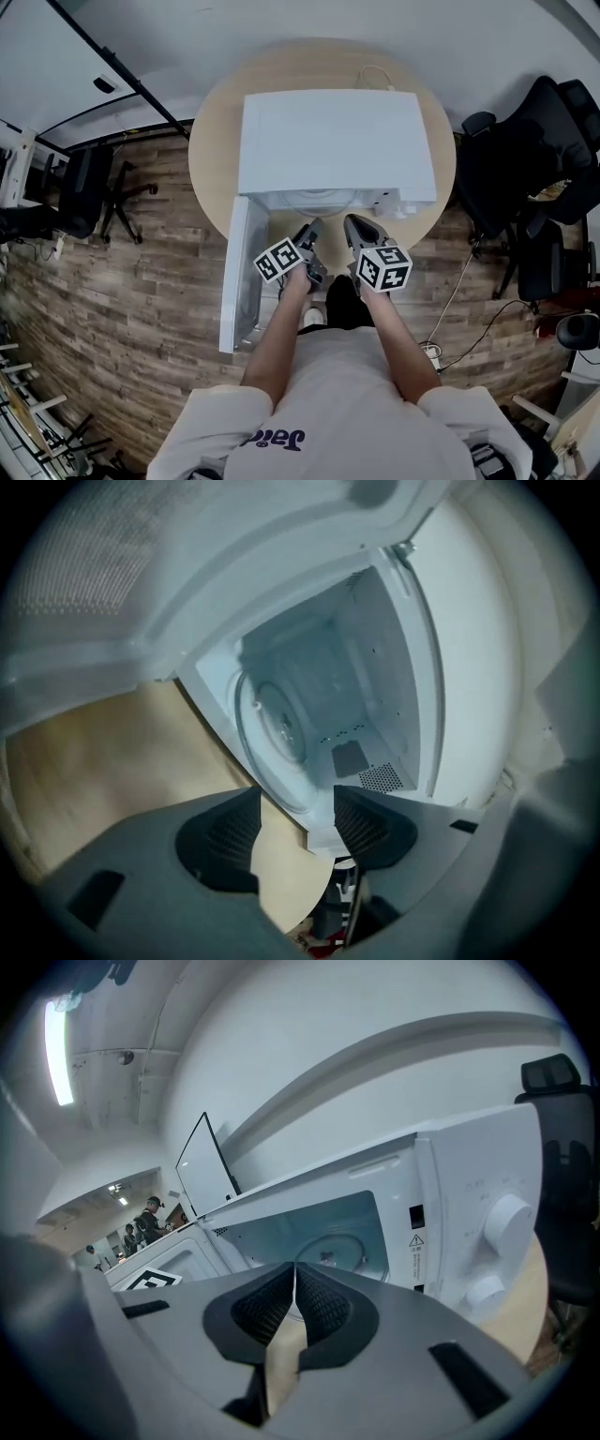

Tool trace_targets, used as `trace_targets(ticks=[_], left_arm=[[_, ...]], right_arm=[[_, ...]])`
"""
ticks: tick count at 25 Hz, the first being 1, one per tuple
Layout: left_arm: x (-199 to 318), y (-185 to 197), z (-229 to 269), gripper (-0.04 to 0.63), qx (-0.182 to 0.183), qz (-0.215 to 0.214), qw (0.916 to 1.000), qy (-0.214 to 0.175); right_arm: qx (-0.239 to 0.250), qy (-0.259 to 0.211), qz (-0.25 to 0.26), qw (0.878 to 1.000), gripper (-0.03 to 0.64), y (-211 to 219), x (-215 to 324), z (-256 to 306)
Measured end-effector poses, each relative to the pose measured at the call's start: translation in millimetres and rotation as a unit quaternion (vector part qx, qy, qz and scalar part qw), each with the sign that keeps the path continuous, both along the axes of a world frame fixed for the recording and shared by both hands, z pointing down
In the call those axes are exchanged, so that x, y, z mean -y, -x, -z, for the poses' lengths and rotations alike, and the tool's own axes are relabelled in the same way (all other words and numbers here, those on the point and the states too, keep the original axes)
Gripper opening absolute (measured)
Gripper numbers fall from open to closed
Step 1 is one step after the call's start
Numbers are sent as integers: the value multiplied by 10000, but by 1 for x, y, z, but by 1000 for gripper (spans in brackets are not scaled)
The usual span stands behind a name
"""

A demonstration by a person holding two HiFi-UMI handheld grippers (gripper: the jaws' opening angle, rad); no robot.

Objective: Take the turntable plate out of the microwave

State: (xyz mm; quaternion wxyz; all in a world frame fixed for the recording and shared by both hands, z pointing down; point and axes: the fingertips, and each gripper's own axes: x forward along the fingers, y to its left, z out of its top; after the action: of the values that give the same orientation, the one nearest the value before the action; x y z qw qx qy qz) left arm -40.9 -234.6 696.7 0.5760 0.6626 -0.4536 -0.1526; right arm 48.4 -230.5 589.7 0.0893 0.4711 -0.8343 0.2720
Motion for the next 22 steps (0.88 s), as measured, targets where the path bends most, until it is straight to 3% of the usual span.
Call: trace_targets(ticks=[8, 13, 22], left_arm=[[28, 3, -24, 236, -812, 543, 9945, 392], [42, 3, -37, 236, -1353, 902, 9851, 556], [55, 9, -54, 235, -1518, 1321, 9762, 813]], right_arm=[[15, 138, 92, 9999, 20, 0, 18, -13], [2, 250, 137, 9996, 20, -4, 22, -23], [46, 430, 151, 9990, 20, -14, 29, -40]])
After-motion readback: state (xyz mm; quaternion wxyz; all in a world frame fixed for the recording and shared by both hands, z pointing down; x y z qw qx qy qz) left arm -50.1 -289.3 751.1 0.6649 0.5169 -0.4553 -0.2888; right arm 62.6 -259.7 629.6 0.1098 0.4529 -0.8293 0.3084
